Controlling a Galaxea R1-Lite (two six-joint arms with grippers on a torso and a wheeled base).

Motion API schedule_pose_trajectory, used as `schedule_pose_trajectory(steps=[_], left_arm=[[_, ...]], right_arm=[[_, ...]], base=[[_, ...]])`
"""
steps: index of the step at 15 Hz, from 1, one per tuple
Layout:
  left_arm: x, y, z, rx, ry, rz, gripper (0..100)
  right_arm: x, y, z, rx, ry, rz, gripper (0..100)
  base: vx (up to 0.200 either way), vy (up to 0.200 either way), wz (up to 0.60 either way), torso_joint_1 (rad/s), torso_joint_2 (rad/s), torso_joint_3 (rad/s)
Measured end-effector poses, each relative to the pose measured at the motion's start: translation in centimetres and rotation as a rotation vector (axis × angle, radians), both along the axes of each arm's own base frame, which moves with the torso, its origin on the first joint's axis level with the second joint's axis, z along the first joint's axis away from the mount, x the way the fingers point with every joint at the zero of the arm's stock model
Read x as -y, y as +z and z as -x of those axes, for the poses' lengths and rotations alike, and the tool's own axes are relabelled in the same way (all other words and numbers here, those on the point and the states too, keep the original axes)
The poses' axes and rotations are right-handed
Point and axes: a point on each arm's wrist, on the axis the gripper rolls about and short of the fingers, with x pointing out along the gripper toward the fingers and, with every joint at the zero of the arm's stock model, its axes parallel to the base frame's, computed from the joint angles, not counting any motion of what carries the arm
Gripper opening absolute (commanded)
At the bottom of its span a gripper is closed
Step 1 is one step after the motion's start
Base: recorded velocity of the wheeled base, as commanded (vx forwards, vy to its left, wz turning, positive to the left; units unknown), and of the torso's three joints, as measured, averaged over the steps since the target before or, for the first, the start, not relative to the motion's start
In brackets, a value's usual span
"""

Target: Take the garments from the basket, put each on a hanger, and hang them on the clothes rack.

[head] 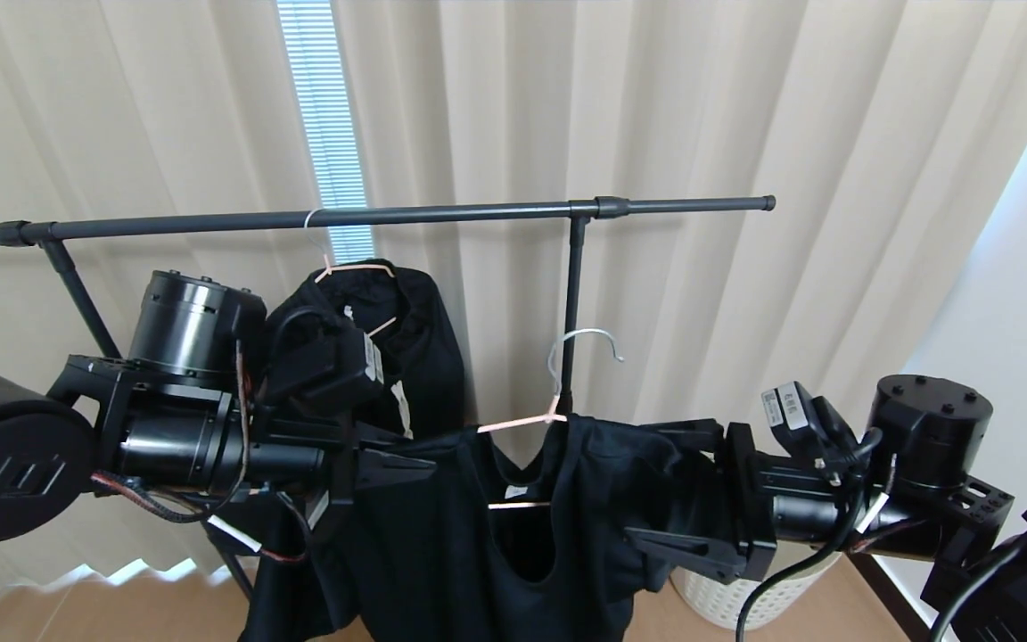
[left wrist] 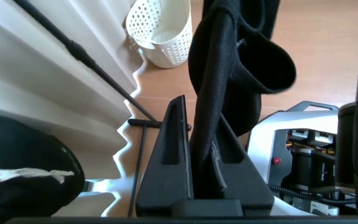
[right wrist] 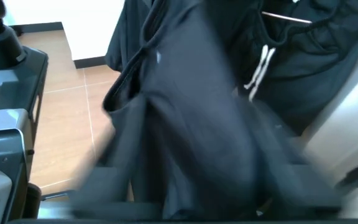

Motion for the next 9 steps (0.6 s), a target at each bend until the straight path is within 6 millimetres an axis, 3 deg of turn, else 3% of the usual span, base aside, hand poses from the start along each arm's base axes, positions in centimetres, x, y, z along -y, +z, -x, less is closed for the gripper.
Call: schedule_pose_trajectory(steps=[9], left_arm=[[-3.0, 1.1, 2.1, 0.035, 0.087, 0.017, 0]], right_arm=[[2.1, -0.4, -2.0, 0.038, -0.093, -0.015, 100]], base=[[0.0, 0.0, 0.0, 0.0, 0.0, 0.0]])
